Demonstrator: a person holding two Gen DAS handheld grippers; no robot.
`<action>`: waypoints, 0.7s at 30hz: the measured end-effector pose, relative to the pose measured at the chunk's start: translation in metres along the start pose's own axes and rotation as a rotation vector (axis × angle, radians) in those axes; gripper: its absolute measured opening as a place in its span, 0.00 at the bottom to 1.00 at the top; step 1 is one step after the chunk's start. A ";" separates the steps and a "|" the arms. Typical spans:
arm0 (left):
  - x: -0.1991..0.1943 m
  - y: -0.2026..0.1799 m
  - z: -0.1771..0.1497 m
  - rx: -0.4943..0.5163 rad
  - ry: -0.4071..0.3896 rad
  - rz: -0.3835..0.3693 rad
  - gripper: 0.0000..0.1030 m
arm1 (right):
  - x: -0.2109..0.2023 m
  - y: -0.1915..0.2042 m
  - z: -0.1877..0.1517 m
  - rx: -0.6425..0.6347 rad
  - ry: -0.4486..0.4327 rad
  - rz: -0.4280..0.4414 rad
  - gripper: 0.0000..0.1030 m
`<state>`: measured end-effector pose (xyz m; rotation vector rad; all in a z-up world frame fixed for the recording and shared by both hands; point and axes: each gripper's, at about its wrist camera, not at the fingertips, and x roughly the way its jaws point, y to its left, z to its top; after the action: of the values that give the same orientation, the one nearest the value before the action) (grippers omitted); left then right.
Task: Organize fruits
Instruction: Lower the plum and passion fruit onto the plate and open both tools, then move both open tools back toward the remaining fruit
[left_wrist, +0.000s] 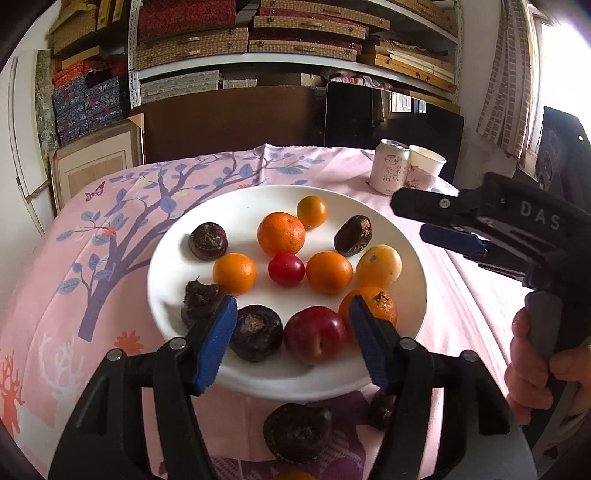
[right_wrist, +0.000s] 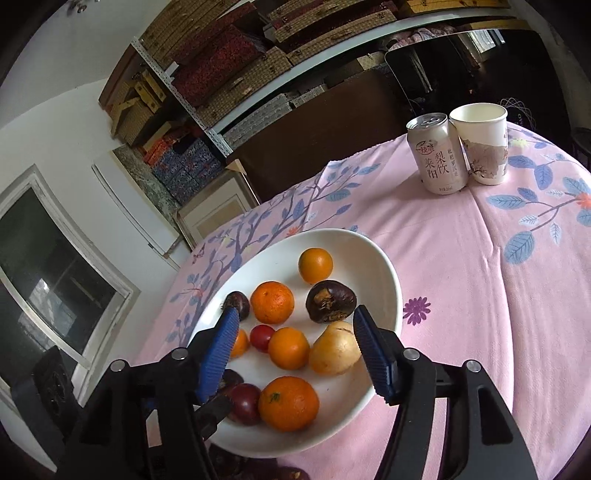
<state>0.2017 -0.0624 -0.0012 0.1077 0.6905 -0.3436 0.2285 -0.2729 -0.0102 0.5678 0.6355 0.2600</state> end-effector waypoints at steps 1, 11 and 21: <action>-0.006 0.003 -0.002 -0.004 -0.010 0.010 0.69 | -0.006 -0.001 -0.002 0.014 -0.002 0.013 0.67; -0.049 0.044 -0.051 -0.132 0.005 0.088 0.83 | -0.052 0.001 -0.066 -0.070 0.036 -0.069 0.76; -0.074 0.032 -0.089 -0.087 0.025 0.093 0.93 | -0.075 0.016 -0.112 -0.224 0.087 -0.178 0.89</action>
<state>0.1057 0.0069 -0.0231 0.0612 0.7220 -0.2232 0.0995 -0.2423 -0.0389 0.2832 0.7263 0.1860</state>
